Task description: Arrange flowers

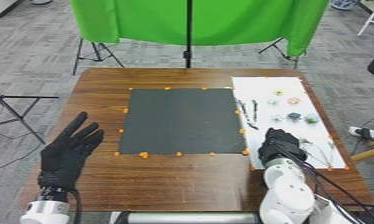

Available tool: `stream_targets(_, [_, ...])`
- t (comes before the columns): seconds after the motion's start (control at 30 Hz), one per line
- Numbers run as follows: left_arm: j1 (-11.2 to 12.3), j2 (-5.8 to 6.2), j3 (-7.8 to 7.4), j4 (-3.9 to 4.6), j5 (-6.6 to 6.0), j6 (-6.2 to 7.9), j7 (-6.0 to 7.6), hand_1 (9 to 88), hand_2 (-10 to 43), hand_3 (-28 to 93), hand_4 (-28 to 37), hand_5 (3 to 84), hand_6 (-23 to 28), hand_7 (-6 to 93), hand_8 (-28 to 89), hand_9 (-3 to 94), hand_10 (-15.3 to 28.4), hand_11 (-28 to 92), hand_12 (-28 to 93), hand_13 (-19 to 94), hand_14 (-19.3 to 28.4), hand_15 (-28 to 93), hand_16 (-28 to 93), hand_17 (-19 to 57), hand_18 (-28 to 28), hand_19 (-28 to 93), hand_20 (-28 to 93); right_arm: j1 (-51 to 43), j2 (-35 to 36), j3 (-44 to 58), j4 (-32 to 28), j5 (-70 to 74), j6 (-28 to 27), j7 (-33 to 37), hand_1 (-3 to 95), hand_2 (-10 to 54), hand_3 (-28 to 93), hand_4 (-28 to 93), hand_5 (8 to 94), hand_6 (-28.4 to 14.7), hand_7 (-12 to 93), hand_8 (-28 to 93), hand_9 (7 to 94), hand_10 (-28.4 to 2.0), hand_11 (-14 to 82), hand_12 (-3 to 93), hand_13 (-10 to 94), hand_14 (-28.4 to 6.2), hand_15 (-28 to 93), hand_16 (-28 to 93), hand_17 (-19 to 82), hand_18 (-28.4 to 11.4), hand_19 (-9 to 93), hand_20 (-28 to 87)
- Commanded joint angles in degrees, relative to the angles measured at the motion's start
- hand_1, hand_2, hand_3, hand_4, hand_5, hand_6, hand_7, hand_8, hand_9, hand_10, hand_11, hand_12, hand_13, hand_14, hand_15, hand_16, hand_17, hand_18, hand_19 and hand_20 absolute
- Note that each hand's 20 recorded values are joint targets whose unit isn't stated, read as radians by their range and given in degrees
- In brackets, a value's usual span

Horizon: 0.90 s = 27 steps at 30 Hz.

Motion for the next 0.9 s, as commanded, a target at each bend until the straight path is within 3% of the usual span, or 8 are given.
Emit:
stream_targets(0.03, [1.3,0.48,-0.34,-0.28,-0.66,1.06,0.74,23.5,2.8,82,-25.4,37.5,6.7,11.1,-9,34.7,20.0,22,12,21,27.3,49,-7,-11.5,28.4,51,15,-3.2,1.6,-0.9,1.3,-3.4,4.4,-1.2,57.5,-9.5,67,-28,85.8,-4.2,24,7,88.0,-10.9,40.3,24.3,82,-6.8,69,20,51,-20.2,93,22])
stream_targets(0.07, [1.1,-0.01,-0.67,-0.23,-0.31,0.67,-0.04,23.5,2.8,82,-25.4,37.5,6.8,11.0,-9,34.7,20.0,22,12,21,27.2,49,-7,-11.5,28.4,51,15,-3.6,1.8,-0.6,0.9,-3.8,5.2,-1.0,57.8,-9.5,67,-28,86.3,-4.2,23,7,88.6,-11.0,40.4,24.3,83,-6.6,70,21,51,-20.1,93,24])
stream_targets(0.17, [1.1,0.65,-0.56,-0.24,-0.81,0.87,0.82,23.5,2.8,82,-25.4,37.5,6.7,11.0,-9,34.7,19.9,22,12,21,27.2,49,-7,-11.5,28.4,51,15,-3.5,2.5,-0.4,0.2,-5.6,8.6,-1.0,58.0,-9.5,69,-28,87.7,-4.4,23,8,90.2,-11.2,39.9,24.7,84,-6.4,70,21,52,-19.9,93,29])
stream_targets(0.3, [1.1,0.84,-0.80,-0.33,-0.77,0.99,0.73,23.5,2.8,82,-25.5,37.5,6.8,11.0,-9,34.7,19.9,22,12,21,27.3,49,-7,-11.5,28.4,51,15,-3.1,2.7,-0.6,-1.7,-7.8,10.9,-1.6,57.5,-9.5,70,-28,88.3,-4.4,22,9,91.2,-11.6,40.4,24.1,85,-6.3,70,21,53,-20.0,93,31])
stream_targets(0.4, [1.5,2.30,0.19,-0.32,-1.64,1.87,2.62,23.4,2.7,82,-25.5,37.5,6.7,11.1,-9,34.7,19.9,22,12,21,27.2,49,-7,-11.5,28.4,51,15,-2.0,2.1,-1.9,-2.8,-10.4,12.5,-1.6,57.3,-9.5,71,-28,88.5,-4.4,22,10,91.4,-11.6,40.7,23.4,85,-6.5,71,22,53,-20.0,93,33])
stream_targets(0.53, [1.6,2.18,0.31,-0.41,-1.55,1.86,2.76,23.4,2.8,82,-25.7,37.4,6.7,11.1,-9,34.8,20.0,22,12,22,27.3,49,-7,-11.5,28.4,51,15,0.9,-0.2,-3.6,-4.0,-11.2,13.6,-2.6,57.1,-9.5,71,-28,89.0,-4.3,22,10,91.8,-11.6,41.3,23.1,86,-6.4,71,22,54,-20.1,93,35])
stream_targets(0.63, [2.5,3.23,0.30,-0.81,-2.21,2.80,3.93,23.3,2.7,82,-25.6,37.4,6.7,11.1,-9,34.8,20.0,22,12,22,27.3,49,-7,-11.5,28.4,51,15,5.3,-1.5,-7.2,-4.5,-10.6,14.7,-5.4,57.0,-9.5,71,-28,89.3,-4.4,22,10,92.0,-11.6,41.4,22.7,86,-6.4,71,22,54,-20.0,93,36])
stream_targets(0.9, [3.9,4.61,-0.70,-2.13,-2.59,4.26,4.15,23.3,2.8,82,-25.7,37.3,6.8,11.1,-9,34.7,19.8,22,12,22,27.2,49,-7,-11.5,28.4,51,15,23.2,-14.3,-19.4,4.0,-5.9,15.0,-16.6,56.5,-9.5,72,-28,89.9,-4.3,22,11,92.5,-11.4,41.8,22.2,87,-6.3,71,22,55,-20.2,93,38])
